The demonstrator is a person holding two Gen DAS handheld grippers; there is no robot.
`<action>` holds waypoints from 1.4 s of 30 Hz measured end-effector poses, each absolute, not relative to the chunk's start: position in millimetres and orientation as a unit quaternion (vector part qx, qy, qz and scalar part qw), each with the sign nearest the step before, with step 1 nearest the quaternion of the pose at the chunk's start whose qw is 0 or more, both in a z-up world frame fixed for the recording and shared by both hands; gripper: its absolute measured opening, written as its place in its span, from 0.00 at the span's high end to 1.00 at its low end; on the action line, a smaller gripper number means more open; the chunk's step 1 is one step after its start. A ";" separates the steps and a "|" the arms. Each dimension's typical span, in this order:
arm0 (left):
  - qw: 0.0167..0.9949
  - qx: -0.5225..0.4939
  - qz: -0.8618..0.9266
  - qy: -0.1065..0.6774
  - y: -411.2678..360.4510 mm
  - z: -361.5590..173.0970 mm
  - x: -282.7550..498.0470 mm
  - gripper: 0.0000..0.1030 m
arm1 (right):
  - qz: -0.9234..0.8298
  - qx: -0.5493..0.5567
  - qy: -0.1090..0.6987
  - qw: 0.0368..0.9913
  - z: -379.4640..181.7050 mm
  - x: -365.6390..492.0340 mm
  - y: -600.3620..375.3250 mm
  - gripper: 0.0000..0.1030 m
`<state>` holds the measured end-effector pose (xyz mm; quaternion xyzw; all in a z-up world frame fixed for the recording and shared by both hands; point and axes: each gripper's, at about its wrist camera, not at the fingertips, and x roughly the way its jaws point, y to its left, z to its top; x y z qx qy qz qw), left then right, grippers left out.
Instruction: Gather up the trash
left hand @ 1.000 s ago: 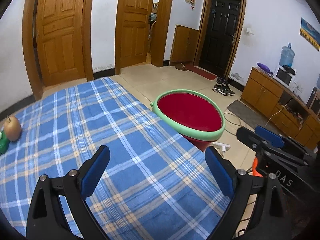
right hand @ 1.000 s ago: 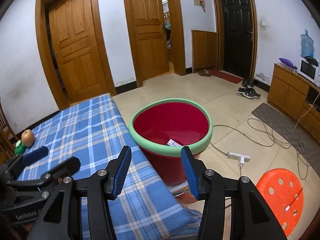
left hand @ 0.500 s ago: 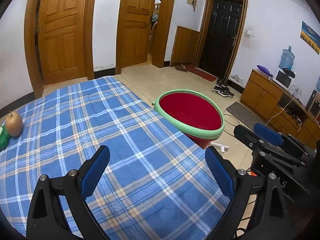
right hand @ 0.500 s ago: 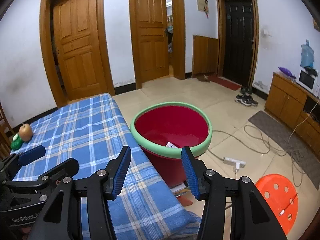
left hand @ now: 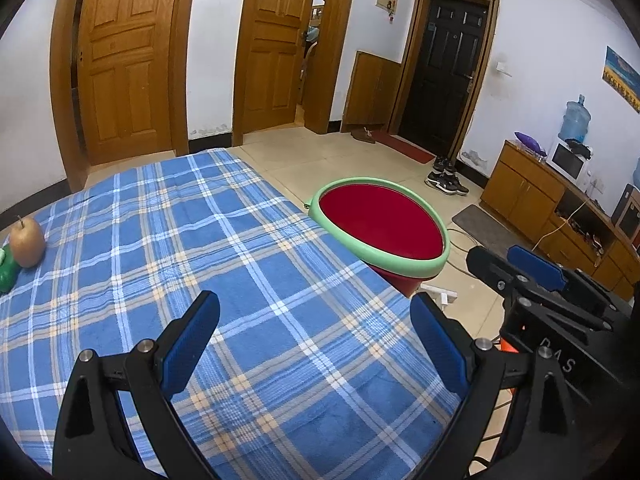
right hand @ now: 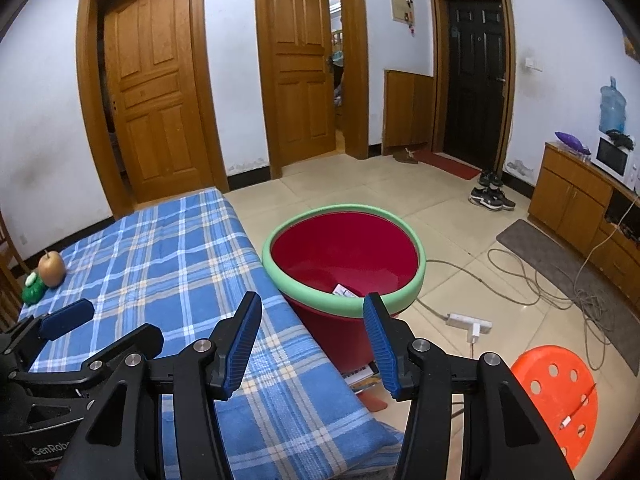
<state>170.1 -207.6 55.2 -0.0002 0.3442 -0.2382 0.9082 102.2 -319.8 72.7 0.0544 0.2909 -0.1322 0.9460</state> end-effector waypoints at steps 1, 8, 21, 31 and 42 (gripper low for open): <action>0.909 0.000 -0.237 0.344 -207.2 55.1 170.6 0.08 | -0.132 0.054 0.291 0.946 72.4 102.9 -319.2 0.47; 0.912 0.005 -0.228 0.342 -207.5 55.7 170.7 0.08 | -0.134 0.058 0.293 0.945 71.4 103.8 -319.8 0.47; 0.913 0.006 -0.232 0.335 -207.9 57.9 168.2 0.08 | -0.140 0.057 0.289 0.945 73.2 100.4 -320.5 0.47; 0.914 0.006 -0.231 0.334 -207.9 59.2 166.9 0.09 | -0.143 0.055 0.288 0.945 73.1 99.2 -318.4 0.48; 0.915 0.009 -0.231 0.330 -209.2 62.2 163.4 0.09 | -0.142 0.057 0.287 0.946 76.5 95.1 -320.3 0.48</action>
